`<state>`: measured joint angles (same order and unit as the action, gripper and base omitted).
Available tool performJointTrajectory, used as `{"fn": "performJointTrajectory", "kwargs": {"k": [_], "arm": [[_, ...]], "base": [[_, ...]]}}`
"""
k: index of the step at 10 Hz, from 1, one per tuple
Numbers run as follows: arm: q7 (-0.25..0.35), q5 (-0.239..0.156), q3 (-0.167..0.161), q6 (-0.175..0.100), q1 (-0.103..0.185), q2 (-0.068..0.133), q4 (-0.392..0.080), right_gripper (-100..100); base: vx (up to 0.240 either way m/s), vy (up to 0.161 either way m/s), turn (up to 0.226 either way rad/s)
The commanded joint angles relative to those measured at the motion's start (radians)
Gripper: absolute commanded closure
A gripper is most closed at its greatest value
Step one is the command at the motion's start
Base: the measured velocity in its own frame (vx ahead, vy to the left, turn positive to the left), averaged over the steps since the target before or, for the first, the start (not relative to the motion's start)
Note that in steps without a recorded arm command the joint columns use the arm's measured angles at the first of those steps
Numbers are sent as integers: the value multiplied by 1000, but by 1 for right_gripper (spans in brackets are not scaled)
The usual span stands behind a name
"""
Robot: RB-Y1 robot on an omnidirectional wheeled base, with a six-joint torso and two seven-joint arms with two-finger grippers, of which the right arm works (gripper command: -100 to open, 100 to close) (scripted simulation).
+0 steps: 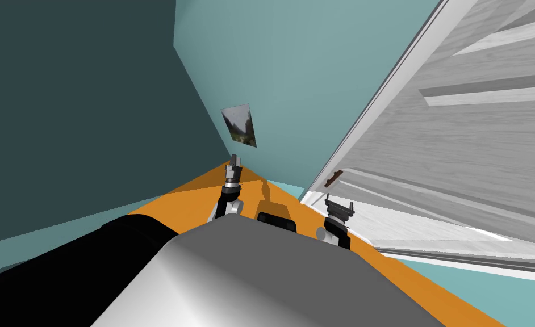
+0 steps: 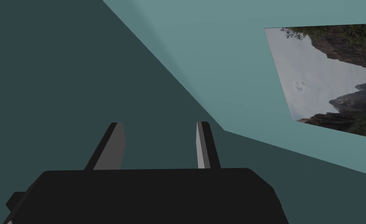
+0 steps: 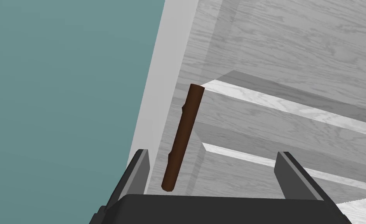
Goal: Pull the door open
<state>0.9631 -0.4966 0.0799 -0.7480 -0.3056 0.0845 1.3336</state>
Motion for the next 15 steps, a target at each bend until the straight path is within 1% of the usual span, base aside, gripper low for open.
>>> {"fn": "performJointTrajectory", "kwargs": {"k": [1,5,6,7,8,13,14,15], "arm": [[29,-14,1,-5,4,-4,-28,-100],[93,-45,2,-23,18,-10,-102,-100],[123,-59,3,-32,24,-14,-138,-100],[136,-66,3,-36,27,-16,-153,-100],[160,-77,4,-43,32,-19,-181,-100],[238,-114,6,-65,48,-34,-271,-100],[229,-109,4,-64,45,-33,-263,-100],[265,-113,5,-73,42,-4,-285,-100]], "base": [[62,-100,114],[56,-75,123],[52,-96,200],[59,-113,146],[83,-113,137],[49,-98,121],[21,-37,22],[110,-9,11]]}}
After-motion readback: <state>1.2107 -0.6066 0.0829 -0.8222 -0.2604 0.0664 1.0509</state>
